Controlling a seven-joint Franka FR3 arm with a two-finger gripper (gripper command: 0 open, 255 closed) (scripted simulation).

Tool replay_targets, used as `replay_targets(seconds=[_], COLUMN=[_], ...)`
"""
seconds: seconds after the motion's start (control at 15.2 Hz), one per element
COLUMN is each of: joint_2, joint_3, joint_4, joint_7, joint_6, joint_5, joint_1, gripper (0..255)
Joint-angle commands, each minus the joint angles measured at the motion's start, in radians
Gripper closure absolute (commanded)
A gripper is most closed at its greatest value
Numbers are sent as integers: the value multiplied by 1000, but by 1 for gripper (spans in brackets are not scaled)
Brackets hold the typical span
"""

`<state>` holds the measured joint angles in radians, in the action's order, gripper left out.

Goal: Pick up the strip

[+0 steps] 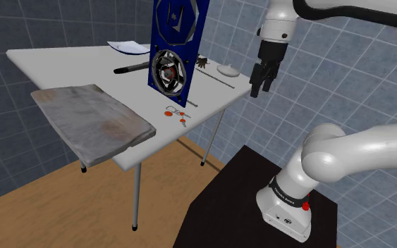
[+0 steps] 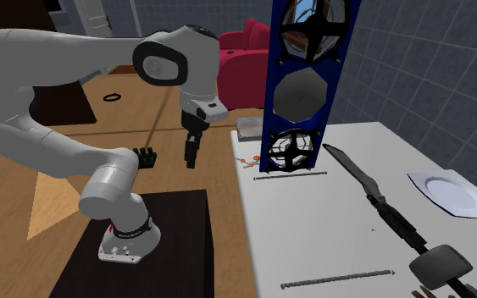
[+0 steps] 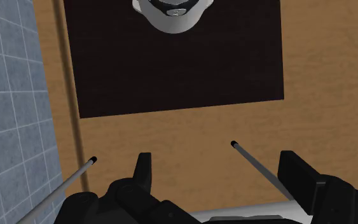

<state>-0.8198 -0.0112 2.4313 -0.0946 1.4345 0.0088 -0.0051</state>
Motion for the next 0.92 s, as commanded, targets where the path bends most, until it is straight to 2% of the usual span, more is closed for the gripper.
replay_targets(seconds=[0.0,0.46,0.86], joint_2=[0,115,272], joint_3=[0,-128,-236], joint_4=[0,45,22], joint_7=[0,-186,-340], joint_6=[0,229,429], joint_5=[0,102,147], joint_1=[0,16,16], gripper=[0,0,0])
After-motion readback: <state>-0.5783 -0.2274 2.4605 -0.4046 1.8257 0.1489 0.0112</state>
